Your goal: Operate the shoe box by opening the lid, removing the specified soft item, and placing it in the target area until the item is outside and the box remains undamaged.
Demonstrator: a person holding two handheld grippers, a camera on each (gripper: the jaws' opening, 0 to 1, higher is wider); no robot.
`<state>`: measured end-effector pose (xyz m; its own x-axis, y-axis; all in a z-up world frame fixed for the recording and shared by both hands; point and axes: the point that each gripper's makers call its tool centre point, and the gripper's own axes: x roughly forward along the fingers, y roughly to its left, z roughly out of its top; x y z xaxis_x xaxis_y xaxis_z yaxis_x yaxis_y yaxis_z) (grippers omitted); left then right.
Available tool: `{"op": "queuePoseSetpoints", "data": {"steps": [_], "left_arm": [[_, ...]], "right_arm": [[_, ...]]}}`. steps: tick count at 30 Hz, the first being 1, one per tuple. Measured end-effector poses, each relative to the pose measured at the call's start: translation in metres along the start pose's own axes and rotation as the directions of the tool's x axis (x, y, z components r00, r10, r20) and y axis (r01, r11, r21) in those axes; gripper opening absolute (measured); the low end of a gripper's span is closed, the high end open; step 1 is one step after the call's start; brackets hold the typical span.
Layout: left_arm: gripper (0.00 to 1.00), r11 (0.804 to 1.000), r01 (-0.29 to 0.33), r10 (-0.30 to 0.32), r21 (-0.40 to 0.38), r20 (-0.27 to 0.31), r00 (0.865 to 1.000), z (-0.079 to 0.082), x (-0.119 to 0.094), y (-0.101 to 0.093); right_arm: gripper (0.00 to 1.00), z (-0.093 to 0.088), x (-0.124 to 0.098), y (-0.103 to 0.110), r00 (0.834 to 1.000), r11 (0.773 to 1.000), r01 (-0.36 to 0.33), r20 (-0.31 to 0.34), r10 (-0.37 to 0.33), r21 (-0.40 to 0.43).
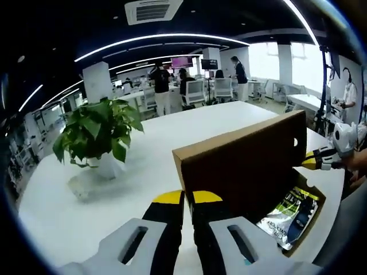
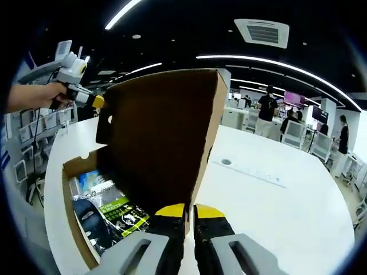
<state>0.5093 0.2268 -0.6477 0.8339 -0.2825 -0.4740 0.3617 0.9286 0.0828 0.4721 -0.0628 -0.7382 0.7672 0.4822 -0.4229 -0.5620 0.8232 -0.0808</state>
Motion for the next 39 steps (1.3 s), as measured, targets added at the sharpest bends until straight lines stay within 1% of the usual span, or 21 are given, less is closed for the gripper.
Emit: {"op": "queuePoseSetpoints", "data": {"steps": [7, 10, 12, 13, 15, 17, 20, 22, 23, 25, 28, 30, 39], "left_arm": [[0.02, 1.000, -0.004, 0.004, -0.003, 0.006, 1.000, 0.001, 0.007, 0.002], [0.03, 1.000, -0.016, 0.016, 0.022, 0.006, 1.000, 0.000, 0.010, 0.002], [0.03, 0.999, -0.022, 0.022, 0.039, -0.001, 1.000, -0.004, 0.012, 0.001], [0.03, 0.999, -0.023, 0.023, 0.042, -0.010, 1.000, -0.008, 0.013, 0.001], [0.03, 0.999, -0.018, 0.020, 0.036, -0.057, 0.998, -0.022, 0.015, -0.001], [0.05, 0.999, -0.024, 0.026, 0.025, -0.073, 0.997, -0.034, 0.016, -0.002], [0.09, 1.000, -0.025, 0.023, -0.018, -0.109, 0.994, -0.054, 0.017, -0.004], [0.07, 0.999, -0.015, 0.011, -0.033, -0.129, 0.992, -0.063, 0.018, -0.007], [0.06, 1.000, -0.011, 0.007, -0.028, -0.141, 0.990, -0.069, 0.018, -0.009], [0.03, 1.000, -0.008, 0.005, -0.016, -0.158, 0.987, -0.075, 0.018, -0.012], [0.02, 1.000, -0.005, 0.001, -0.025, -0.158, 0.987, -0.078, 0.019, -0.014], [0.01, 1.000, -0.006, 0.002, -0.021, -0.171, 0.985, -0.080, 0.020, -0.014], [0.01, 1.000, -0.009, 0.006, -0.015, -0.178, 0.984, -0.077, 0.027, -0.011]], "right_arm": [[0.00, 0.002, 0.001, -0.001, 1.000, 0.999, 0.010, -0.002, -0.010, -0.042], [0.00, 0.002, 0.001, -0.001, 1.000, 0.998, 0.009, -0.002, -0.009, -0.056], [0.00, 0.003, 0.002, -0.002, 1.000, 0.998, 0.007, -0.002, -0.007, -0.067], [0.00, 0.003, 0.002, -0.002, 1.000, 0.998, 0.005, -0.002, -0.005, -0.069], [0.00, 0.004, 0.002, -0.003, 1.000, 0.998, 0.003, 0.000, -0.003, -0.070], [0.00, 0.005, 0.002, -0.003, 1.000, 0.998, 0.001, -0.002, -0.001, -0.061], [0.00, 0.005, 0.003, -0.004, 1.000, 0.999, -0.002, -0.003, 0.002, -0.051], [0.00, 0.005, 0.003, -0.004, 1.000, 0.998, -0.004, -0.004, 0.003, -0.057], [0.00, 0.005, 0.003, -0.004, 1.000, 0.998, -0.004, -0.004, 0.004, -0.055], [0.00, 0.004, 0.004, -0.005, 1.000, 0.999, -0.006, -0.005, 0.006, -0.049], [0.00, 0.005, 0.005, -0.006, 1.000, 0.999, -0.006, -0.006, 0.006, -0.046], [0.00, 0.006, 0.006, -0.008, 1.000, 0.999, -0.004, -0.006, 0.004, -0.038], [0.00, 0.008, 0.011, -0.011, 1.000, 1.000, -0.001, -0.002, 0.001, -0.011]]}}
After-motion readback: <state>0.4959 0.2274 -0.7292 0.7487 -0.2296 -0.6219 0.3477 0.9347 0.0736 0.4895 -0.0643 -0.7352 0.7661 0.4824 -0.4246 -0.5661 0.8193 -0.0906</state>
